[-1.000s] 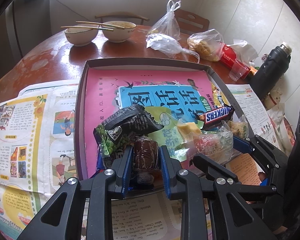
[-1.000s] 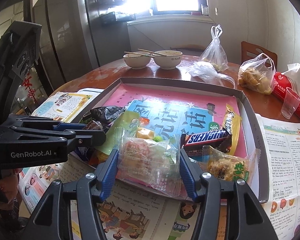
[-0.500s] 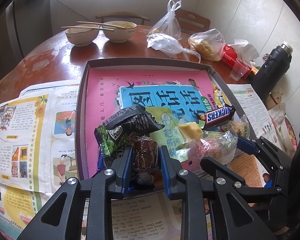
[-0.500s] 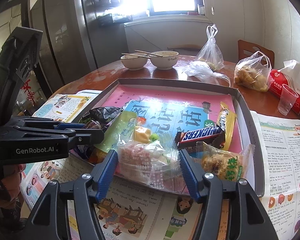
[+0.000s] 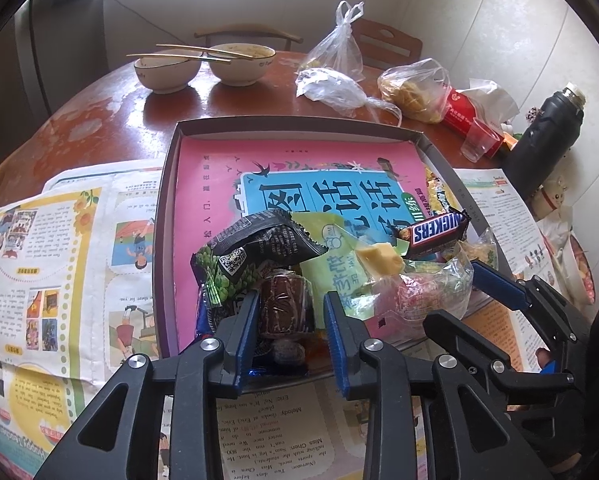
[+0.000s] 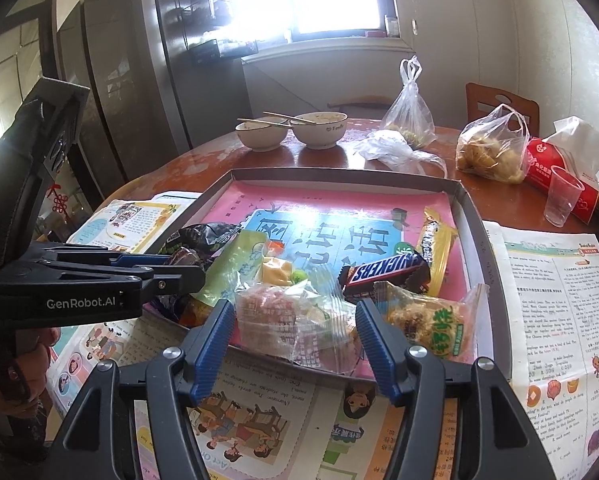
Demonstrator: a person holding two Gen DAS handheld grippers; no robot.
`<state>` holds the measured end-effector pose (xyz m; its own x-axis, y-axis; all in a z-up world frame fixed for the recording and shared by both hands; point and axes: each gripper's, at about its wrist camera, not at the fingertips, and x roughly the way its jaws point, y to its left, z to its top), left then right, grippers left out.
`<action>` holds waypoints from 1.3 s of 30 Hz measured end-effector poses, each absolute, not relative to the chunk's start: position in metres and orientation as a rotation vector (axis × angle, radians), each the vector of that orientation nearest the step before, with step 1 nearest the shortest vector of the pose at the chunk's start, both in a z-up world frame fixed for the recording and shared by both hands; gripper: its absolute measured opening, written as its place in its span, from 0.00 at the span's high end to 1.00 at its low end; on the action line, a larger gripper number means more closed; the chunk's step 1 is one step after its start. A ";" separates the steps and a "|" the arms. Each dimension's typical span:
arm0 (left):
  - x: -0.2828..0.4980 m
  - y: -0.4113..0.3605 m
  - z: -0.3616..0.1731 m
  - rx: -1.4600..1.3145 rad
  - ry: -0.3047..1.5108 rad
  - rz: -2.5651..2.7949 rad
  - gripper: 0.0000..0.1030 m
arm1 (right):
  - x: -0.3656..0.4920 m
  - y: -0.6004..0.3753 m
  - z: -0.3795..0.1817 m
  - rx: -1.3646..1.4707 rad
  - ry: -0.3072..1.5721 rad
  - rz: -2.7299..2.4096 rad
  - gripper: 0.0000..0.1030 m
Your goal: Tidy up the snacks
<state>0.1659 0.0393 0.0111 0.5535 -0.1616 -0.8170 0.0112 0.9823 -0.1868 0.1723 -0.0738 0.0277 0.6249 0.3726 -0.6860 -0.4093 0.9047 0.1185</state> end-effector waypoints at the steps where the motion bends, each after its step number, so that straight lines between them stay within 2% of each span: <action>1: 0.165 0.039 0.012 -0.168 0.978 -0.102 0.65 | 0.172 -0.074 0.028 -0.049 0.774 0.448 0.39; 5: 0.163 0.038 0.014 -0.161 0.975 -0.091 0.57 | 0.170 -0.076 0.030 -0.045 0.768 0.443 0.39; 13: 0.157 0.034 0.023 -0.154 0.944 -0.084 0.55 | 0.164 -0.080 0.036 -0.029 0.737 0.437 0.38; 21: 0.147 0.032 0.036 -0.151 0.899 -0.068 0.47 | 0.154 -0.087 0.045 -0.008 0.699 0.424 0.37; 26: 0.137 0.032 0.043 -0.155 0.871 -0.051 0.43 | 0.144 -0.093 0.053 0.009 0.664 0.411 0.31; 37: 0.113 0.032 0.056 -0.148 0.814 -0.026 0.35 | 0.127 -0.102 0.068 0.035 0.604 0.373 0.25; 39: 0.109 0.031 0.057 -0.146 0.806 -0.023 0.31 | 0.125 -0.104 0.069 0.040 0.595 0.367 0.24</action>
<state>0.1086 0.0310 0.0573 0.6925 -0.0765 -0.7173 -0.0347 0.9897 -0.1390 0.1247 -0.1043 0.0694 0.7653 0.3493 -0.5407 -0.3267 0.9345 0.1413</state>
